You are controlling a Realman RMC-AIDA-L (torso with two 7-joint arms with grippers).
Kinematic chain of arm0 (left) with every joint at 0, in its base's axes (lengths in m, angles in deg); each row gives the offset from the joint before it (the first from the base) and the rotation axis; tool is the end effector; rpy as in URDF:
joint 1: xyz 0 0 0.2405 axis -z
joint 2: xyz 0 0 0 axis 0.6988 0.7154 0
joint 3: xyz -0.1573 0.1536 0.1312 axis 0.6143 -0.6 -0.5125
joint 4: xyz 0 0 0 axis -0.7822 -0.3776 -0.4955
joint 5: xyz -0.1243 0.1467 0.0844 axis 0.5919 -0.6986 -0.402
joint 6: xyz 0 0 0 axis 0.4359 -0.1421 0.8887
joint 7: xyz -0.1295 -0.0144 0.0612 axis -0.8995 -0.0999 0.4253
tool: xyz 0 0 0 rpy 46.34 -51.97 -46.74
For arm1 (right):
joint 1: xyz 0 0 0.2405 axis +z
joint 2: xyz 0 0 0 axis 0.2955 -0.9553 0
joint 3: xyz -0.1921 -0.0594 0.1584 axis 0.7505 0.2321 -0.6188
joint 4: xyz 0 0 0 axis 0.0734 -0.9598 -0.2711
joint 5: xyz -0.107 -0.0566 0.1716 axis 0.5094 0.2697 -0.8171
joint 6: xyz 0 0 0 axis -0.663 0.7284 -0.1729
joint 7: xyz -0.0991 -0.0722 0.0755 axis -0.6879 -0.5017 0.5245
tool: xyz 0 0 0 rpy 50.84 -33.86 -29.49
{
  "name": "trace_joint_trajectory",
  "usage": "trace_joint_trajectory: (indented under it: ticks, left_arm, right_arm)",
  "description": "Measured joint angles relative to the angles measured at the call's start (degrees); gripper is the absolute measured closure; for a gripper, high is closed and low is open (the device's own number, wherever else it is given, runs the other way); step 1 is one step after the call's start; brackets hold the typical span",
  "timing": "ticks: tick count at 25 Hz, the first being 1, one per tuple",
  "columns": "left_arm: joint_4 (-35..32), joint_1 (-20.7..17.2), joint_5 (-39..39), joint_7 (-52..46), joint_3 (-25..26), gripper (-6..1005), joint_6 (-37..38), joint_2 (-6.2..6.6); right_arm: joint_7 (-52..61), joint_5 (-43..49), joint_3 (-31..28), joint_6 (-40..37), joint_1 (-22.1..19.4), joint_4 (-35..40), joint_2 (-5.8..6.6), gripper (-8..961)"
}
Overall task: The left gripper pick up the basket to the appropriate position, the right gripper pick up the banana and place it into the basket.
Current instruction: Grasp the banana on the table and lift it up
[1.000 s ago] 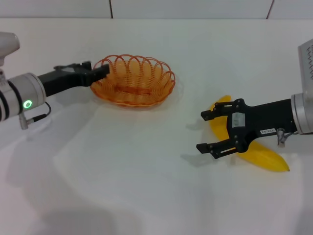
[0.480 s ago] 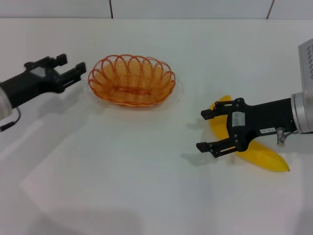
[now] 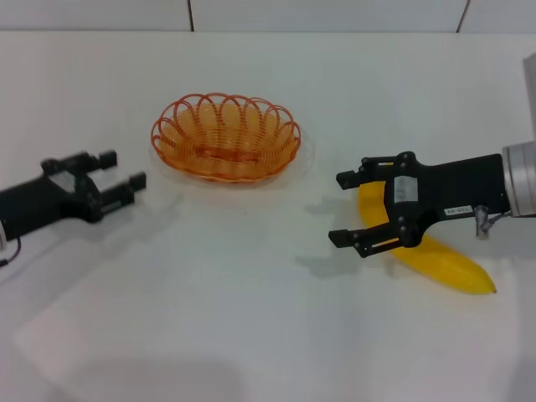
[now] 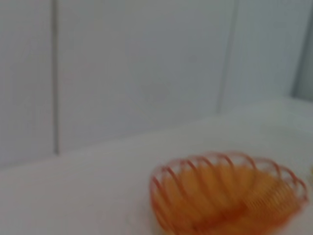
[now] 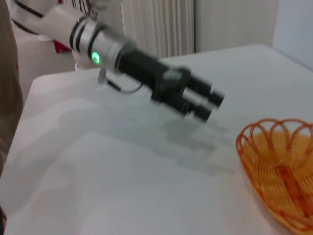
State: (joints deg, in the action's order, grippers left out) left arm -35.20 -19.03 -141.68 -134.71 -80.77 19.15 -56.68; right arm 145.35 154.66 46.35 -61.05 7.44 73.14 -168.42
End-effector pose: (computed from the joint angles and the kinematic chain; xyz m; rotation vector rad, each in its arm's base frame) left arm -0.3239 0.3345 0.0002 -2.3996 -0.6242 -0.5578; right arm 0.2356 0.3243 -0.0046 -2.9319 0.2954 0.3653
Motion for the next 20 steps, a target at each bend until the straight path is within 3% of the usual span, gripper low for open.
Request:
trace_joint_trajectory:
  ticks: [5,10,14,20]
  left_arm:
    - [-0.01,0.70,-5.57,-1.61,0.00,355,0.21,-0.31]
    - [0.10,0.64,-5.92,-1.23,0.13,354,-0.28,-0.43]
    - [0.21,0.65,-5.99,-1.17,0.12,352,-0.37,-0.43]
    - [0.30,0.53,-6.10,-1.07,0.09,356,-0.43,-0.42]
  right_arm:
    - [1.70,-0.59,0.15,-0.11,-0.87,2.64,-0.22,158]
    - [4.71,-0.32,0.79,0.31,-2.23,7.02,-0.41,163]
    - [10.50,1.10,5.48,3.86,-5.92,15.52,-0.49,166]
    - [26.10,12.26,13.68,8.32,-10.75,30.39,-0.50,172]
